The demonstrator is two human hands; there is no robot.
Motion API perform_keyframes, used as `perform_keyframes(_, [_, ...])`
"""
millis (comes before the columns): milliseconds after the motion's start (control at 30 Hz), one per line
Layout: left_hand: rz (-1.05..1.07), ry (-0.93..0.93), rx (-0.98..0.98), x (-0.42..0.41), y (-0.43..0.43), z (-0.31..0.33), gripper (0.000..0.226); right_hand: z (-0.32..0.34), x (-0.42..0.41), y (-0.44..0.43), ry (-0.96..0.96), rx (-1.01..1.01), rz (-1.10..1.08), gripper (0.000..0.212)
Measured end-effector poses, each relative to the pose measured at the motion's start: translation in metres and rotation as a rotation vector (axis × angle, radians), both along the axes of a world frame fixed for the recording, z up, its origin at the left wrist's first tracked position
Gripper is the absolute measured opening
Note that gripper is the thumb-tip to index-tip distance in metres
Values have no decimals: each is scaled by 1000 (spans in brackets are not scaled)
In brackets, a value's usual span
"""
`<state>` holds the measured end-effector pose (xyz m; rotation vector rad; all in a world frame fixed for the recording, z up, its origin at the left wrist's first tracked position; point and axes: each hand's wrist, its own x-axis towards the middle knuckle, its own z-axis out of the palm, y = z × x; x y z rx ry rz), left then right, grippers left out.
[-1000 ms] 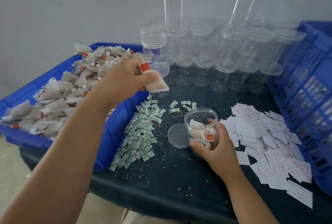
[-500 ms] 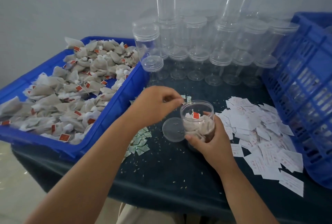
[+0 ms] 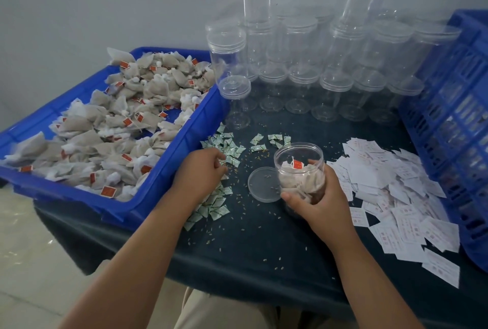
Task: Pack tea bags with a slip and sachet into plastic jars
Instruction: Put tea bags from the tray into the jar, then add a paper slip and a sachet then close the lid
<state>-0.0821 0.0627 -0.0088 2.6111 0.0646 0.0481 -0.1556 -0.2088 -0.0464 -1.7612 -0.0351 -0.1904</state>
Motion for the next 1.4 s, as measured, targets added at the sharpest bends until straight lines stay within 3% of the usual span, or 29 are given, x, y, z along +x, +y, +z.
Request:
perform_keyframes(200, [1,-47,-157,-1,-3,15,21,2,0,2,-9,6,-1,76])
perform_keyframes(367, [20,-101,-506,-12,-18,39,19,5,-1,4,-29,-11,-4,67])
perform_keyframes(533, [-149,-216,-940,-22,-58,76,13,6,-2,4,-51,-10,9,70])
perform_keyframes(600, [-240,-234,-879,-22,-77,84,17,7,-2,4,-67,-7,13,73])
perform_keyframes(733, [-435,-201,-411,-23,-102,79,19,6,-5,4,-104,51,1,85])
perform_keyframes(800, [-473,-212,-281,-22,-107,73,12,6,-6,3,-121,74,-10,84])
perform_keyframes(900, [-380,-268,-490,-23,-111,70,15,8,-6,3,-145,85,-35,81])
perform_keyframes(1000, [-136,-395,-800,-22,-117,62,17,6,-8,2,-199,83,-187,83])
perform_keyframes(1067, [-84,-232,-811,-17,-124,50,16,5,-7,-2,-245,67,-372,84])
perform_keyframes(1167, [-312,67,-351,-8,-135,25,15,5,-3,-11,-251,125,-630,88])
perform_keyframes(1267, [-468,86,69,-6,-152,3,39,6,1,-21,-228,171,-790,93])
perform_keyframes(1400, [-439,73,89,0,-162,-13,45,6,2,-25,-194,204,-817,85])
